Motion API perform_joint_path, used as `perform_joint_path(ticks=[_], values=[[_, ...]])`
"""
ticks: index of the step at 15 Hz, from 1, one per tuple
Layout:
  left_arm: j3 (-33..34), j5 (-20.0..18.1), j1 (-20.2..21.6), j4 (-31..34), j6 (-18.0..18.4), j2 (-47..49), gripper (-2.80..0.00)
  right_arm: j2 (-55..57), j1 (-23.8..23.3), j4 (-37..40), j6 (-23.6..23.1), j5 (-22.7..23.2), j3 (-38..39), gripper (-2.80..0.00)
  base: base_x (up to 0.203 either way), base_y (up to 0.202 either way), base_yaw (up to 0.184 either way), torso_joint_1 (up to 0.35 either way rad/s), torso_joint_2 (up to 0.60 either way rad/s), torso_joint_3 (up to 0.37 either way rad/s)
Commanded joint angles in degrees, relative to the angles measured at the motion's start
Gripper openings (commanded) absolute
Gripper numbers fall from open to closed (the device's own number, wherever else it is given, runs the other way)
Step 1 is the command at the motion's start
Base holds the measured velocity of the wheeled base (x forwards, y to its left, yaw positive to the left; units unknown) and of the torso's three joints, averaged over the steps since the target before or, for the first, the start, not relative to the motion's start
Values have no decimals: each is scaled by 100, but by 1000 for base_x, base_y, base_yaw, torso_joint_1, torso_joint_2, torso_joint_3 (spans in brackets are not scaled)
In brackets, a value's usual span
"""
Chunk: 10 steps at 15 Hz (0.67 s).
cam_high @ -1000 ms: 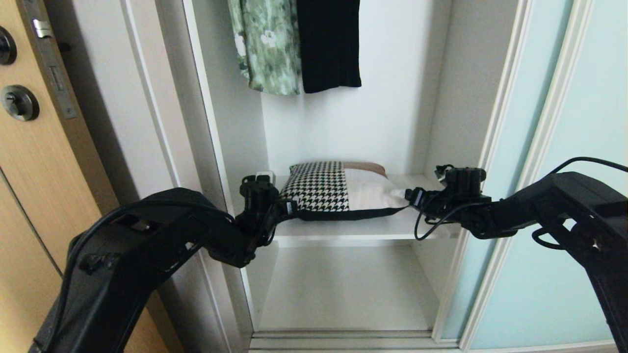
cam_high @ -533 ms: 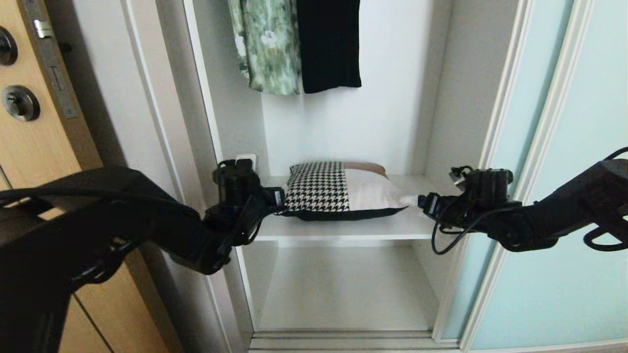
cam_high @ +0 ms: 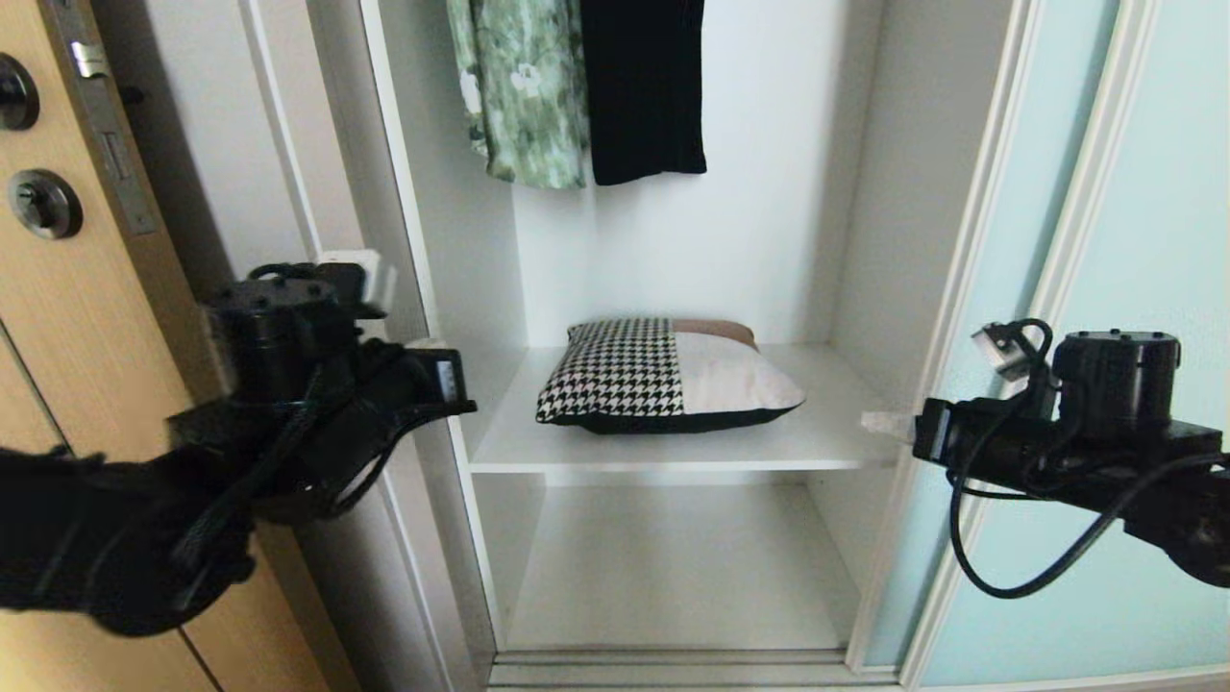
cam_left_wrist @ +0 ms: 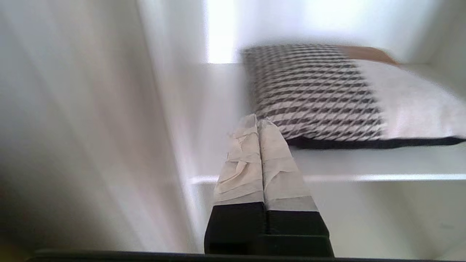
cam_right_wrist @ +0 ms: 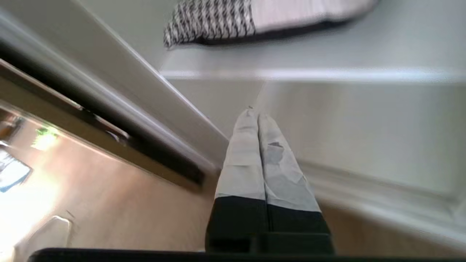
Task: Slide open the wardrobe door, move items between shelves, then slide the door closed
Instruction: Place the pillow on the higher shelf
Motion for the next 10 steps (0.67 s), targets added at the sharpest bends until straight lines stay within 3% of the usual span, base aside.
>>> perform_joint_path(ticks=[1,5,10], values=[[881,512,13,3,155,-1258,-280,-1113,6,41,-83,-207,893,-280,0,0,0,0,0,0],[2081,1065,116,41,218,-2932,-280,-2421,4,67,-144,-458,2078,-280,0,0,0,0,0,0],[3625,1339,1100,101,231,-4889,-280,-4403,-1,430,-131,-493,3059,-280,0,0,0,0,0,0]])
